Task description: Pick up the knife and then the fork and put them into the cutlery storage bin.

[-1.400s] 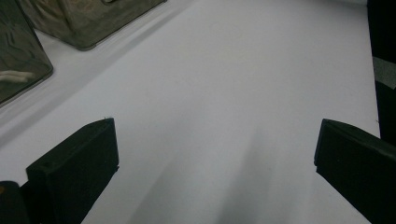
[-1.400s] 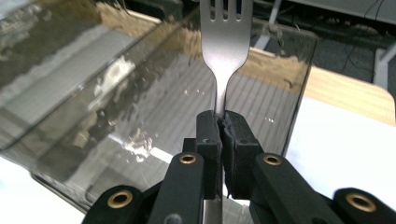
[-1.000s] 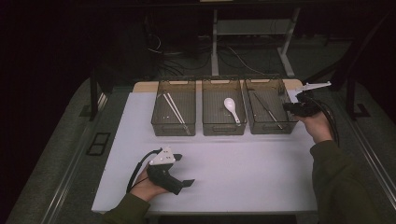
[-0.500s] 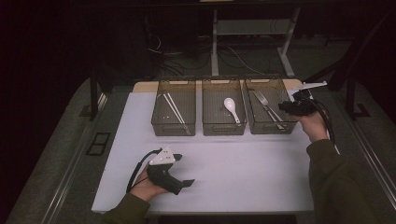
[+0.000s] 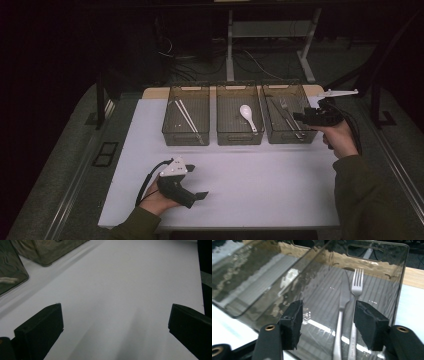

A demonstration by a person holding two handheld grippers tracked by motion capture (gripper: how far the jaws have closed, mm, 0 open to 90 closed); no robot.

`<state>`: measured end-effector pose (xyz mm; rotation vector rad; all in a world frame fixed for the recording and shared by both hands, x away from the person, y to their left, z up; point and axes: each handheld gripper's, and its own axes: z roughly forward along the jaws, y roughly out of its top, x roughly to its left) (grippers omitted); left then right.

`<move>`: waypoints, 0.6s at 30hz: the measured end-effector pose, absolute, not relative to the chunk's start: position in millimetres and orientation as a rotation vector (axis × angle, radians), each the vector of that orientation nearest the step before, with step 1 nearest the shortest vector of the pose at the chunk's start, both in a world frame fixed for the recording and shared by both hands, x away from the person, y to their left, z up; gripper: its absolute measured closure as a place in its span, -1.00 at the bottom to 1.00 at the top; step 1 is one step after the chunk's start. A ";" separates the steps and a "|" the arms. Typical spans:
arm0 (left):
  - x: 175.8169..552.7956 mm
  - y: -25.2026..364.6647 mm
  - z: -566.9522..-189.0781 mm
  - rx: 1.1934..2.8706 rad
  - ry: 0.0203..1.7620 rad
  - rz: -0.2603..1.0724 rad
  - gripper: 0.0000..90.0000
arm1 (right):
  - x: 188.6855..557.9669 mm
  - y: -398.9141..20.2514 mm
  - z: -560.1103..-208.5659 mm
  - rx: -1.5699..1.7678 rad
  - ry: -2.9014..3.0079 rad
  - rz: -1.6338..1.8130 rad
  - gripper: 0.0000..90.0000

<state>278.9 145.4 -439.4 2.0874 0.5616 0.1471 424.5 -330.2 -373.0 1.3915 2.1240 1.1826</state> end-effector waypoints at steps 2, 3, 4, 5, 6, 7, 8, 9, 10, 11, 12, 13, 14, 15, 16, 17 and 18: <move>279.6 145.5 -439.6 2.084 0.563 0.146 -1.00 | 419.9 -329.6 -372.1 1.393 2.123 1.214 -0.18; 279.7 145.9 -439.5 2.085 0.563 0.147 -1.00 | 417.7 -329.4 -372.3 1.382 2.125 1.219 -0.21; 279.8 146.4 -439.3 2.084 0.566 0.149 -1.00 | 415.4 -328.3 -372.4 1.380 2.121 1.215 -0.23; 280.1 146.7 -439.0 2.078 0.570 0.152 -1.00 | 413.2 -327.4 -373.1 1.368 2.118 1.201 -0.25; 280.5 147.1 -438.7 2.075 0.570 0.152 -1.00 | 410.9 -326.4 -373.6 1.365 2.112 1.187 -0.27; 280.7 147.4 -438.4 2.074 0.571 0.153 -1.00 | 408.9 -326.2 -374.5 1.349 2.111 1.185 -0.29; 280.9 147.7 -438.2 2.075 0.572 0.152 -1.00 | 406.8 -326.2 -375.1 1.344 2.110 1.190 -0.29; 280.9 147.8 -438.3 2.076 0.572 0.154 -1.00 | 404.3 -326.2 -375.6 1.349 2.107 1.204 -0.30; 280.9 147.9 -438.3 2.077 0.573 0.154 -1.00 | 402.4 -326.2 -376.0 1.350 2.105 1.215 -0.31; 281.0 148.0 -438.3 2.076 0.573 0.154 -1.00 | 399.8 -325.9 -376.7 1.343 2.098 1.220 -0.33; 281.1 148.0 -438.3 2.076 0.575 0.155 -1.00 | 398.2 -325.6 -377.0 1.342 2.096 1.221 -0.34; 281.3 148.0 -438.3 2.075 0.575 0.156 -1.00 | 396.0 -325.3 -377.7 1.333 2.094 1.220 -0.34; 281.4 148.1 -438.3 2.074 0.575 0.156 -1.00 | 393.4 -324.5 -378.5 1.328 2.093 1.224 -0.34; 281.4 148.1 -438.3 2.075 0.575 0.157 -1.00 | 390.8 -323.9 -379.4 1.317 2.095 1.225 -0.35; 281.3 148.2 -438.3 2.075 0.575 0.157 -1.00 | 388.1 -323.0 -380.0 1.308 2.098 1.225 -0.36; 281.3 148.3 -438.3 2.075 0.575 0.157 -1.00 | 385.2 -322.2 -380.8 1.298 2.099 1.232 -0.37; 281.3 148.4 -438.4 2.075 0.575 0.158 -1.00 | 382.1 -321.4 -381.3 1.289 2.102 1.238 -0.37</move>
